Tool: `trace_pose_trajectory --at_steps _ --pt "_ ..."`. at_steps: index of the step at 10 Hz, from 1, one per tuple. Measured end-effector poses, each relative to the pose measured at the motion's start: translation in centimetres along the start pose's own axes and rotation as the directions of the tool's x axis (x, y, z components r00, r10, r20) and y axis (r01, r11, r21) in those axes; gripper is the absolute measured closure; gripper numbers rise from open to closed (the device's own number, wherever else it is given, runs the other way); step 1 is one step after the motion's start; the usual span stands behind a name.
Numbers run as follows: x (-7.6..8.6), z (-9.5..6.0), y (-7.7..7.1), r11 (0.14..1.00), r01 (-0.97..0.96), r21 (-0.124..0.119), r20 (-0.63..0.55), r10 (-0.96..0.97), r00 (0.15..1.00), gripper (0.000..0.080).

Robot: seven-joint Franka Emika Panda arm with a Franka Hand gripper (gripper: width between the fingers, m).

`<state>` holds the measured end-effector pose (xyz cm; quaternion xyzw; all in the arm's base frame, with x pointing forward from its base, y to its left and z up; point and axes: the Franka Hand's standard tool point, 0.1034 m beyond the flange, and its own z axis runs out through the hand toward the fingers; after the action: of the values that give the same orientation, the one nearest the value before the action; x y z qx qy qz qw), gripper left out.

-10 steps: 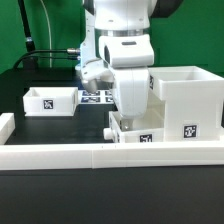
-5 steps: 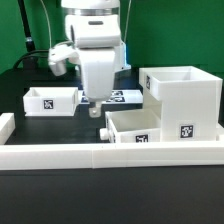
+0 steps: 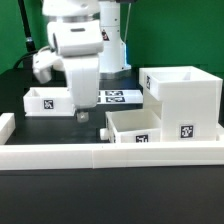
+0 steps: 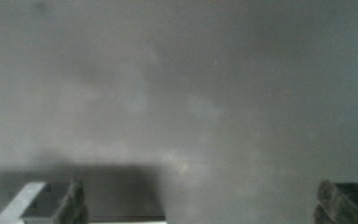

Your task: Assemble drawer

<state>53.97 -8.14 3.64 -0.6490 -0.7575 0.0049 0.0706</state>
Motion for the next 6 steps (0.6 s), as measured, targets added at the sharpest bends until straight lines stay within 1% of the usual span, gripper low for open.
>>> trace_pose_trajectory --at_steps 1,2,3,5,6 --pt "0.0 0.2 0.7 1.0 -0.014 -0.003 -0.04 0.014 0.999 0.015" --pt "0.1 0.3 1.0 1.0 -0.022 0.002 -0.065 0.022 0.998 0.015" --pt "0.3 0.8 1.0 0.999 -0.029 0.016 -0.11 0.03 0.994 0.015" --pt "1.1 1.5 1.9 0.998 -0.056 0.033 -0.17 0.061 0.984 0.015" --pt "1.7 1.7 2.2 0.996 -0.08 0.037 -0.172 0.085 0.981 0.015"
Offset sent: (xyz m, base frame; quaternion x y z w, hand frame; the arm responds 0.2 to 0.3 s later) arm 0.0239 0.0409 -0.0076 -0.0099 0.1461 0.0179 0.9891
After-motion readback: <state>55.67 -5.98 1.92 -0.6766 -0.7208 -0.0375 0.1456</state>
